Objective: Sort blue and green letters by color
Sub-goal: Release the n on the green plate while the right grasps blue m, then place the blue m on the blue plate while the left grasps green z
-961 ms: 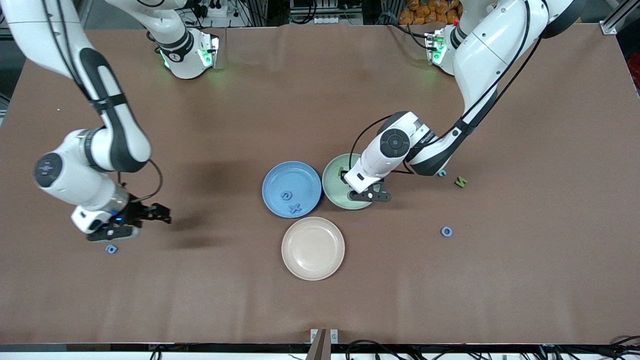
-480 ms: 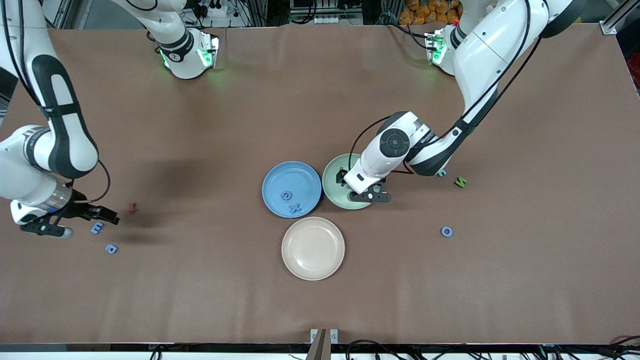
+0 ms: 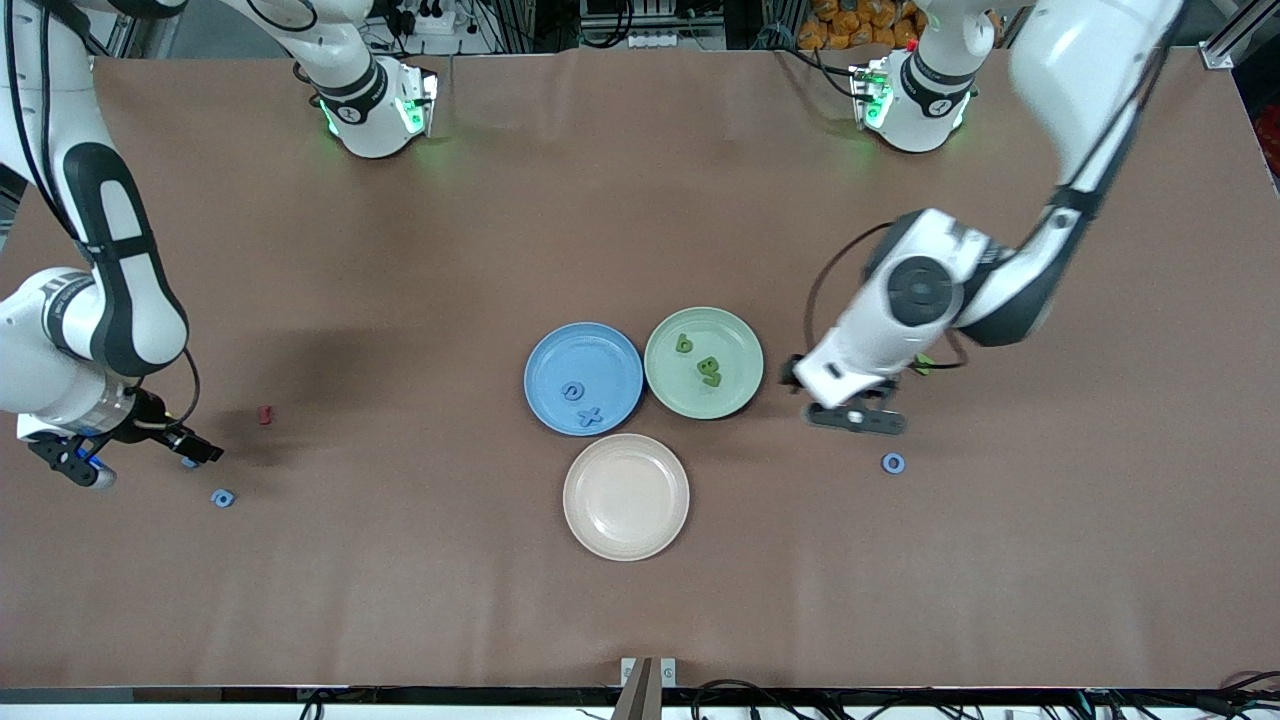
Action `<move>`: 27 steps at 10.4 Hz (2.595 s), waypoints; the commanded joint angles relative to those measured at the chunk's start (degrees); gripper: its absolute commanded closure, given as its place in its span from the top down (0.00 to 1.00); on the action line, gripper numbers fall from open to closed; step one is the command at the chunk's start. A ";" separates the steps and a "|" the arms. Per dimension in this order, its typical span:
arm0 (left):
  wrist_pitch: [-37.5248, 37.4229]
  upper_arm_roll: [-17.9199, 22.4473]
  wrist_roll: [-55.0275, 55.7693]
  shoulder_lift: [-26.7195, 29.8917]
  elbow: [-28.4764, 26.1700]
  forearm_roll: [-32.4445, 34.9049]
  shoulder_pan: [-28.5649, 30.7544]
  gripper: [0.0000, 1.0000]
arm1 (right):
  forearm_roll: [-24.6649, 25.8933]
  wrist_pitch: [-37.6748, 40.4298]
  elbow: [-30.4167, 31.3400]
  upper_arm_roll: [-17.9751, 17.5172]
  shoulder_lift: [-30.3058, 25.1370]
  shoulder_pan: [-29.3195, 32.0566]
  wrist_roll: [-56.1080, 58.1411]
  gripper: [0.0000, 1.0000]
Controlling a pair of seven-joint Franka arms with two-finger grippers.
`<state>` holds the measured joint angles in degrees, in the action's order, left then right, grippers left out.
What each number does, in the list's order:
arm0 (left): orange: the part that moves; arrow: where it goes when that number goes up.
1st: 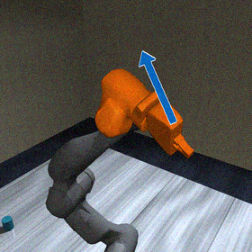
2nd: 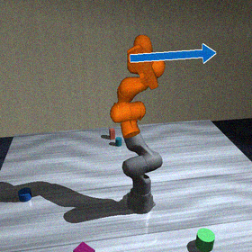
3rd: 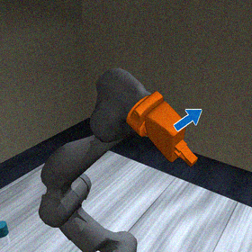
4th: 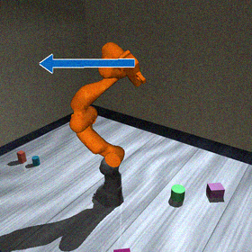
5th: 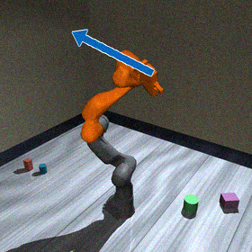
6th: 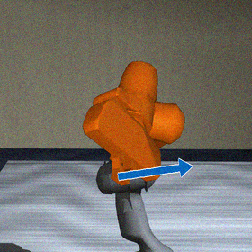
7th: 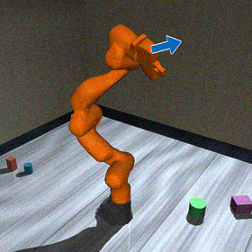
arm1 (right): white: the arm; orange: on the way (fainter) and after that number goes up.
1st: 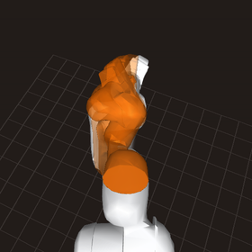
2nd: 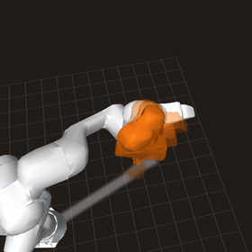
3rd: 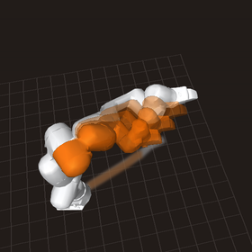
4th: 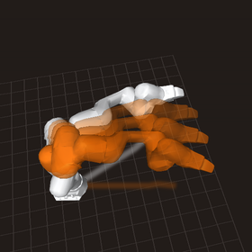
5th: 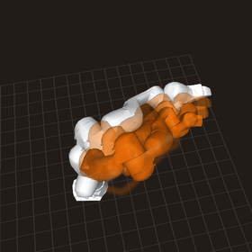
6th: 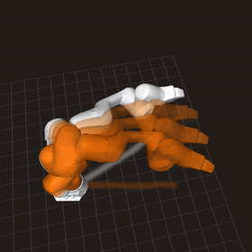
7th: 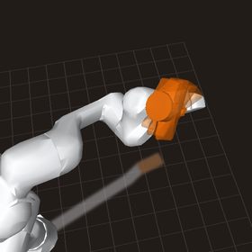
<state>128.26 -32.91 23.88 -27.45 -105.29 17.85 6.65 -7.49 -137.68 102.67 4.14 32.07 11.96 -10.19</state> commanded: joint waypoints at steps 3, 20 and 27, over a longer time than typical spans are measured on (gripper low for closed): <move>1.29 -10.15 -14.73 6.53 -15.01 0.69 21.80 1.00 | 5.64 4.62 -7.39 2.45 5.90 0.78 -2.20 1.00; 17.90 -11.13 -42.61 10.76 -30.24 0.95 30.08 0.57 | 4.68 -5.12 -7.31 2.37 11.27 2.46 -0.79 0.12; 20.54 -9.20 -41.81 6.28 -30.24 3.77 30.44 0.56 | 5.46 -4.26 -6.96 2.28 7.50 -2.54 1.49 0.00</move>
<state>147.71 -42.83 -17.92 -20.23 -135.69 19.38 36.20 -2.98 -143.00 95.77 6.69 42.42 12.53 -9.41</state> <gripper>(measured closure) 0.432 0.736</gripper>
